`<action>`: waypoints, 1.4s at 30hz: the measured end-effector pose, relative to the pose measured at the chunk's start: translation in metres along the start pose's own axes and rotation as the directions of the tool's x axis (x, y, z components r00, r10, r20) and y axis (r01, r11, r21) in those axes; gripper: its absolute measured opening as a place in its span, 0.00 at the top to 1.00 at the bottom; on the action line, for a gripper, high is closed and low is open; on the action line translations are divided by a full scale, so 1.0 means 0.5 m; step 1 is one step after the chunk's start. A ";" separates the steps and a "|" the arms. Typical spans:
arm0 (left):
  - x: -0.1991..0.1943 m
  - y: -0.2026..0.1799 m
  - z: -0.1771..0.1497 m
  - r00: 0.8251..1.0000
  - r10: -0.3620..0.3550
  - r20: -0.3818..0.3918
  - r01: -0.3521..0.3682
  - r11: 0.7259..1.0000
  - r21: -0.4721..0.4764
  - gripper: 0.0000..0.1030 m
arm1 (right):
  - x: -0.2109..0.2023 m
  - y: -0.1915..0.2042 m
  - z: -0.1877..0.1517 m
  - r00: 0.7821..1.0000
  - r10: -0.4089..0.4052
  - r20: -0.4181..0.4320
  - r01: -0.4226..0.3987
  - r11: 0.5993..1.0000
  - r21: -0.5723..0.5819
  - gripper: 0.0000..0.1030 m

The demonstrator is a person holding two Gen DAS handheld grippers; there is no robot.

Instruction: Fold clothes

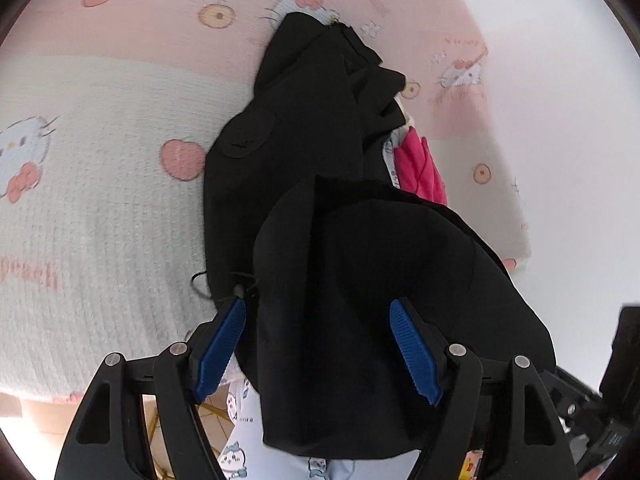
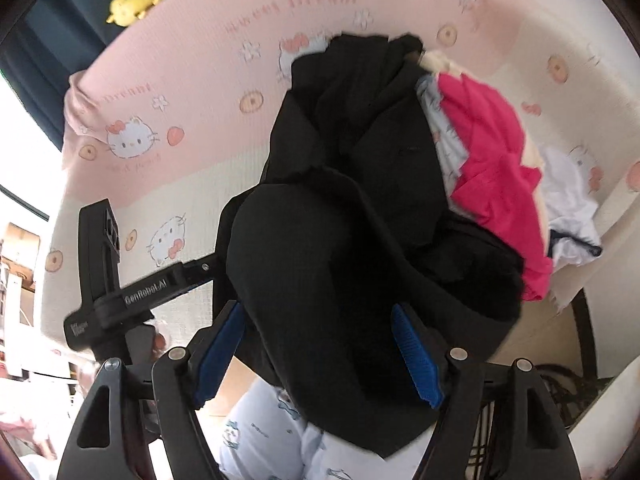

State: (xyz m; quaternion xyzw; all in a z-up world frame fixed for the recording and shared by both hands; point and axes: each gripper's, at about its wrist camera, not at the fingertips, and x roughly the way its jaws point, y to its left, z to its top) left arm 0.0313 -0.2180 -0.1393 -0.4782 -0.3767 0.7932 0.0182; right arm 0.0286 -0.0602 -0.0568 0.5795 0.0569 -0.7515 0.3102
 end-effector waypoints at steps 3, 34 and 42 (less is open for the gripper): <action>0.016 -0.008 0.016 1.000 0.031 -0.006 -0.030 0.999 0.044 0.29 | 0.027 0.000 0.034 0.999 -0.011 -0.034 0.012 1.000 0.016 0.27; -0.111 -0.070 -0.032 0.980 -0.184 0.069 0.175 0.977 0.125 0.87 | 0.006 0.075 -0.022 0.904 0.407 -0.131 -0.413 0.911 -0.021 0.91; -0.188 -0.112 -0.157 0.977 -0.194 0.086 0.172 0.962 0.210 0.87 | -0.102 0.094 -0.173 0.931 0.360 -0.062 -0.365 0.925 -0.107 0.91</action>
